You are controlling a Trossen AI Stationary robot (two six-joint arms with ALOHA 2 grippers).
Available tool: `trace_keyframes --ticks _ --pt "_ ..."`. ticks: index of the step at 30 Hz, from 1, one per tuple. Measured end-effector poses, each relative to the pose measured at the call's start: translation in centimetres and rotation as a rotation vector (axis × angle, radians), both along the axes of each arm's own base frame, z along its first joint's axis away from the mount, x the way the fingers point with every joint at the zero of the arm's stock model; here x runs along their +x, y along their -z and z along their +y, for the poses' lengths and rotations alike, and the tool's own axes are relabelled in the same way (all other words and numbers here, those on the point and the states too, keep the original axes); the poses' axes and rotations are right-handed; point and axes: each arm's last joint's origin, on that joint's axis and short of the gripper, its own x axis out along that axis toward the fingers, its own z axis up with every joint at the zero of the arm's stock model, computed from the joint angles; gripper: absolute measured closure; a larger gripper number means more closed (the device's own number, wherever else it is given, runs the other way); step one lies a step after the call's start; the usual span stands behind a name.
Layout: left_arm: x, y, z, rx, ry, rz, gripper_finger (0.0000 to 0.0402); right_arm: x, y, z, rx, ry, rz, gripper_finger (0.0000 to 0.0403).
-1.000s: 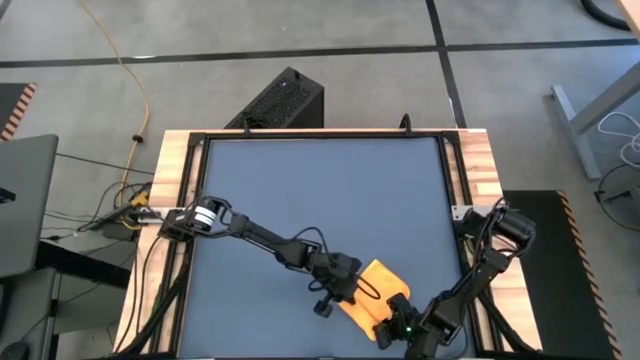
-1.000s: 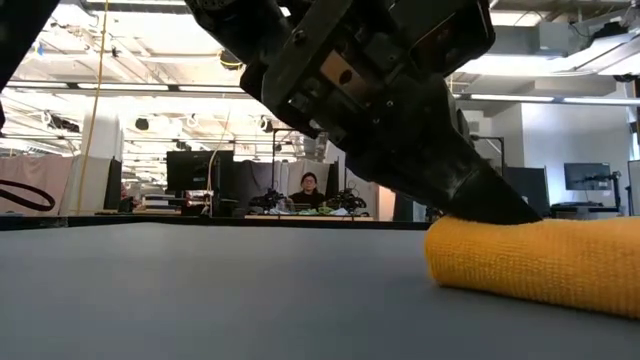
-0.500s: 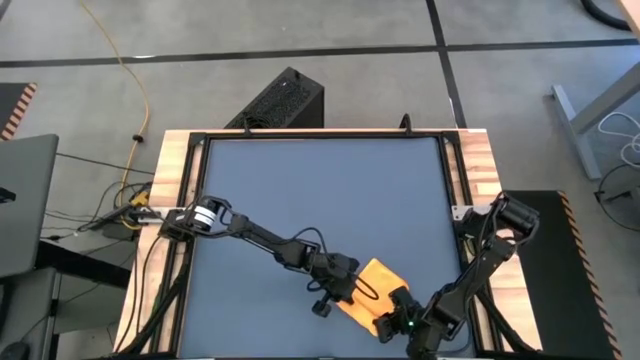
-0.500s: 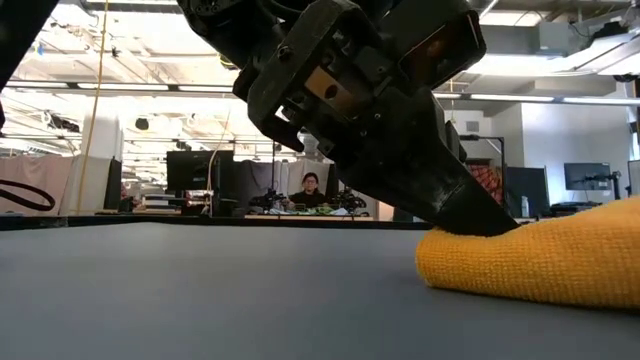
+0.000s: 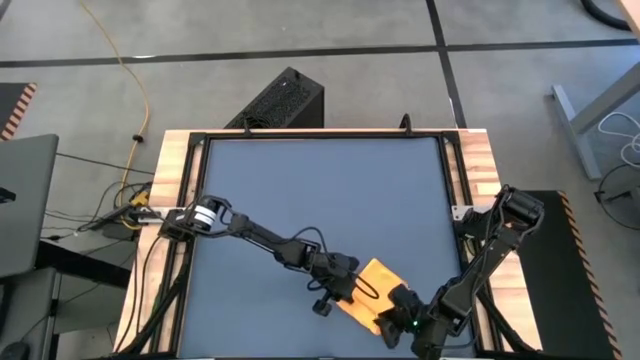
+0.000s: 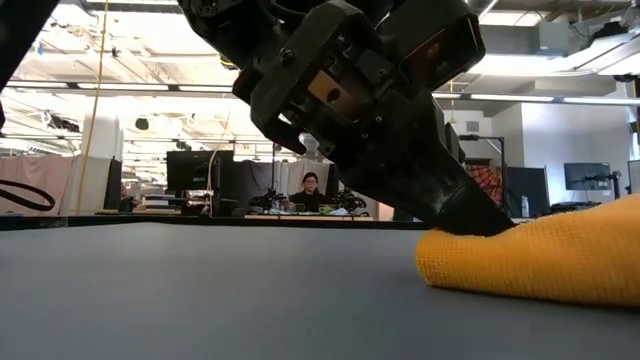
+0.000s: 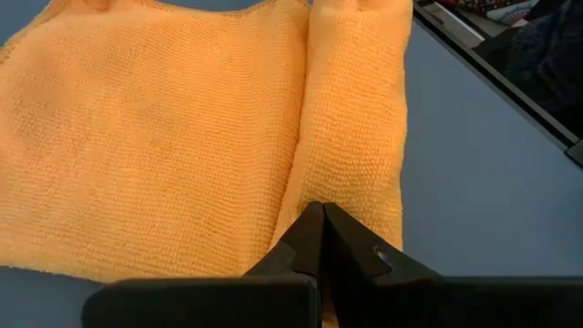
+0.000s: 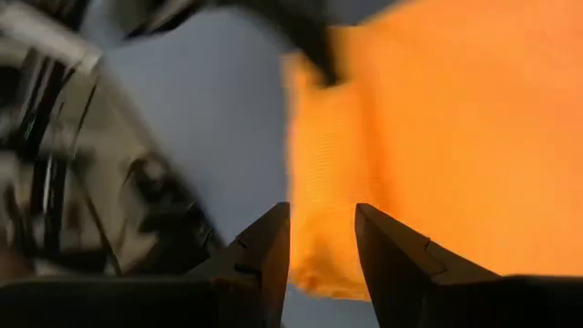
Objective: Roll towel
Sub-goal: Roll the orange microfiber towel
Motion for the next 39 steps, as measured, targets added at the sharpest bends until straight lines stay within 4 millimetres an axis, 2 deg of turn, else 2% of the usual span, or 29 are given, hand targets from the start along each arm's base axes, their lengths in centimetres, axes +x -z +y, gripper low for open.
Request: trace_keyframes --ticks 6,10,15,21,24,31,35,39 --pt "0.2 0.0 0.9 -0.007 -0.021 0.006 0.0401 1.1 -0.4 0.5 -0.245 -0.303 -0.087 0.0251" --pt "0.3 0.0 1.1 -0.018 -0.014 0.012 0.0401 1.7 -0.5 -0.1 -0.367 -0.394 -0.057 0.0251" --pt "0.3 0.0 1.1 -0.015 -0.009 0.008 0.0401 2.7 -2.4 -0.6 -0.519 -0.523 0.050 0.0251" --pt "0.4 -0.1 1.1 -0.009 0.001 -0.020 0.0401 3.8 -4.3 -1.6 -0.481 -0.547 0.171 0.0251" --pt "0.6 -0.4 1.1 -0.006 0.004 -0.031 0.0401 4.0 -3.8 -1.5 -0.430 -0.524 0.199 0.0251" --pt "0.7 -0.6 1.0 0.003 0.026 -0.049 0.0401 4.2 -0.4 -0.2 -0.362 -0.499 0.305 0.0255" --pt "0.7 -0.6 1.0 0.002 0.037 -0.051 0.0401 4.0 0.8 0.4 -0.350 -0.478 0.337 0.0273" --pt "0.8 -0.8 0.9 0.000 0.042 -0.070 0.0401 3.6 1.1 0.7 -0.354 -0.477 0.341 0.0300"
